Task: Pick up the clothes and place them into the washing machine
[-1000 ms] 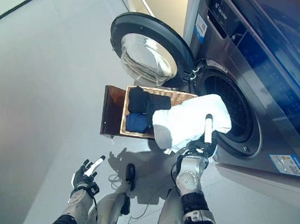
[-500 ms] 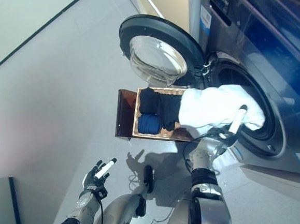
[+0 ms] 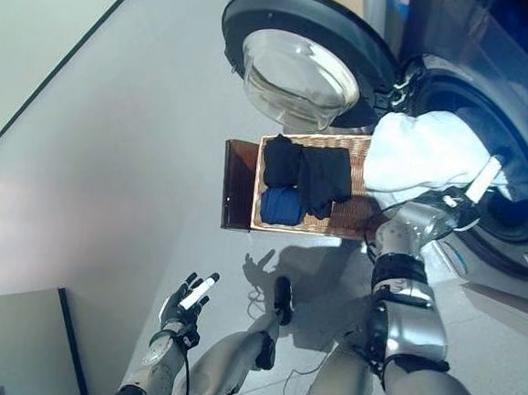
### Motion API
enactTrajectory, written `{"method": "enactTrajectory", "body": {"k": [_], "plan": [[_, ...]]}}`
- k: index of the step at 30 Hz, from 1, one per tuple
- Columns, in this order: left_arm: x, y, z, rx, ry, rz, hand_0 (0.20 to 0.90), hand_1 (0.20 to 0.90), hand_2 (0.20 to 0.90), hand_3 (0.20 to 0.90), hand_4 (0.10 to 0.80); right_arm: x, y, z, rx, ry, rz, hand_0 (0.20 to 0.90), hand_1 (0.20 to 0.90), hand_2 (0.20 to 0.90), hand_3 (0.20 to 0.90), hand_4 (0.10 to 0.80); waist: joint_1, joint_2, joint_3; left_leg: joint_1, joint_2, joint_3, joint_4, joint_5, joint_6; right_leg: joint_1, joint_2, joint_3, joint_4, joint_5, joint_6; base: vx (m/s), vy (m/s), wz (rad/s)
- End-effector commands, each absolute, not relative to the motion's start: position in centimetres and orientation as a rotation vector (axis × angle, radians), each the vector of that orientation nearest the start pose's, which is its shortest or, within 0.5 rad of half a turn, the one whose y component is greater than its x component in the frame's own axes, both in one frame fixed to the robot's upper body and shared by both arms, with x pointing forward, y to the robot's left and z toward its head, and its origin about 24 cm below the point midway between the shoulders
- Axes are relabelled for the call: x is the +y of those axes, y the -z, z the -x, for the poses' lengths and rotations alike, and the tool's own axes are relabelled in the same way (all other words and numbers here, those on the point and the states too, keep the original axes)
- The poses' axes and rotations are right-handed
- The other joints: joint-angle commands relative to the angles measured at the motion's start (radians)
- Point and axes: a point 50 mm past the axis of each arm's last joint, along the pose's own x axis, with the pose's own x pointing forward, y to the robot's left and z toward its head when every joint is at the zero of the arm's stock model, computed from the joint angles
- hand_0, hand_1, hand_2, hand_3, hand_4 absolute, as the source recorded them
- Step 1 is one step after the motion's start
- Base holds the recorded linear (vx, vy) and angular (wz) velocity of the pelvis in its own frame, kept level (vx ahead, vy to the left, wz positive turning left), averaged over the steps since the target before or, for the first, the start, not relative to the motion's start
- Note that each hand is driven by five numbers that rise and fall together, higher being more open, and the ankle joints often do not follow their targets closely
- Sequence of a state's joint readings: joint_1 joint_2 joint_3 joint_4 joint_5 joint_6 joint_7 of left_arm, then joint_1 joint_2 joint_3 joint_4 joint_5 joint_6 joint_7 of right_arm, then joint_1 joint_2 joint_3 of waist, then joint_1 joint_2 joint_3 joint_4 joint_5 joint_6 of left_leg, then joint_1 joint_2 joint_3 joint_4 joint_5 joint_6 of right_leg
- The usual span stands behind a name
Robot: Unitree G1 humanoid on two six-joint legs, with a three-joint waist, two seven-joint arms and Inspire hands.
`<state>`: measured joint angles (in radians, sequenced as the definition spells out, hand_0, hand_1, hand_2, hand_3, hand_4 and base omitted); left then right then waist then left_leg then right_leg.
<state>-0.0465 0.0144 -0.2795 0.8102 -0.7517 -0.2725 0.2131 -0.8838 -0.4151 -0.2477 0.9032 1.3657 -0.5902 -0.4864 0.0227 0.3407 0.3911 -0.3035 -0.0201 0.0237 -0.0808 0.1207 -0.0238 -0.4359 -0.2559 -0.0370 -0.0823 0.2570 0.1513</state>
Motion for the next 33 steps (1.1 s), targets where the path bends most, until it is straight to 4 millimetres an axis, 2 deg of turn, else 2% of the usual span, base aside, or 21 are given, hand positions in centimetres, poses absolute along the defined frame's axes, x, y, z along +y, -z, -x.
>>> {"method": "enactTrajectory", "body": {"k": [1, 4, 8, 13, 20, 24, 33], "plan": [[14.5, 8.9, -20.8, 0.481, -0.273, 0.440, 0.900, 0.900, 0.900, 0.900, 0.800, -31.9, -24.3, -36.1, -0.725, 0.793, -1.269, 0.200, 0.200, 0.200, 0.200, 0.300, 0.021, -0.023, 0.002, 0.020, 0.016, -0.044, -0.006, -0.063, -0.089, 0.015, -0.081, 0.028, 0.155, -0.187, 0.042, 0.000, 0.000, 0.00], [14.3, 8.3, -21.0, 0.444, -0.243, 0.459, 0.900, 0.900, 0.900, 0.900, 0.800, -33.2, -26.6, -35.6, -0.777, 0.804, -1.277, 0.200, 0.200, 0.200, 0.200, 0.300, 0.031, 0.004, 0.009, -0.005, 0.008, -0.041, -0.006, -0.058, -0.092, -0.021, -0.086, 0.040, 0.166, -0.190, 0.042, -0.020, -0.007, -0.08], [14.0, 7.7, -21.4, 0.415, -0.217, 0.471, 0.900, 0.900, 0.900, 0.900, 0.800, -34.8, -28.7, -34.7, -0.832, 0.828, -1.287, 0.200, 0.200, 0.200, 0.200, 0.300, 0.045, 0.029, 0.014, -0.032, 0.001, -0.039, -0.006, -0.051, -0.093, -0.063, -0.088, 0.057, 0.180, -0.194, 0.043, -0.005, -0.002, 0.01], [13.4, 6.8, -21.7, 0.373, -0.177, 0.498, 0.900, 0.900, 0.900, 0.900, 0.800, -37.0, -30.6, -33.5, -0.848, 0.880, -1.217, 0.200, 0.200, 0.200, 0.200, 0.300, 0.058, 0.053, 0.016, -0.053, -0.013, -0.037, -0.006, -0.056, -0.091, -0.106, -0.097, 0.073, 0.205, -0.209, 0.047, -0.008, 0.017, 0.03], [12.8, 5.8, -21.9, 0.329, -0.135, 0.514, 0.900, 0.900, 0.900, 0.900, 0.800, -38.9, -32.1, -32.2, -0.822, 0.942, -1.082, 0.200, 0.200, 0.200, 0.200, 0.300, 0.069, 0.076, 0.034, -0.083, -0.018, -0.018, -0.006, -0.042, -0.084, -0.174, -0.102, 0.096, 0.235, -0.209, 0.045, -0.005, 0.012, 0.02], [12.7, 5.7, -22.0, 0.327, -0.133, 0.519, 0.900, 0.900, 0.900, 0.900, 0.800, -39.3, -32.7, -31.7, -0.855, 0.950, -1.100, 0.200, 0.200, 0.200, 0.200, 0.300, 0.076, 0.081, 0.034, -0.094, -0.022, -0.013, -0.006, -0.040, -0.083, -0.193, -0.105, 0.111, 0.243, -0.212, 0.045, -0.001, 0.002, -0.04], [13.1, 5.4, -22.2, 0.309, -0.169, 0.519, 0.900, 0.900, 0.900, 0.900, 0.800, -41.1, -34.9, -28.9, -0.978, 1.026, -1.137, 0.200, 0.200, 0.200, 0.200, 0.300, 0.060, 0.081, 0.026, -0.094, -0.031, -0.007, -0.006, -0.045, -0.080, -0.203, -0.101, 0.132, 0.245, -0.218, 0.044, 0.006, 0.000, 0.00]]}}
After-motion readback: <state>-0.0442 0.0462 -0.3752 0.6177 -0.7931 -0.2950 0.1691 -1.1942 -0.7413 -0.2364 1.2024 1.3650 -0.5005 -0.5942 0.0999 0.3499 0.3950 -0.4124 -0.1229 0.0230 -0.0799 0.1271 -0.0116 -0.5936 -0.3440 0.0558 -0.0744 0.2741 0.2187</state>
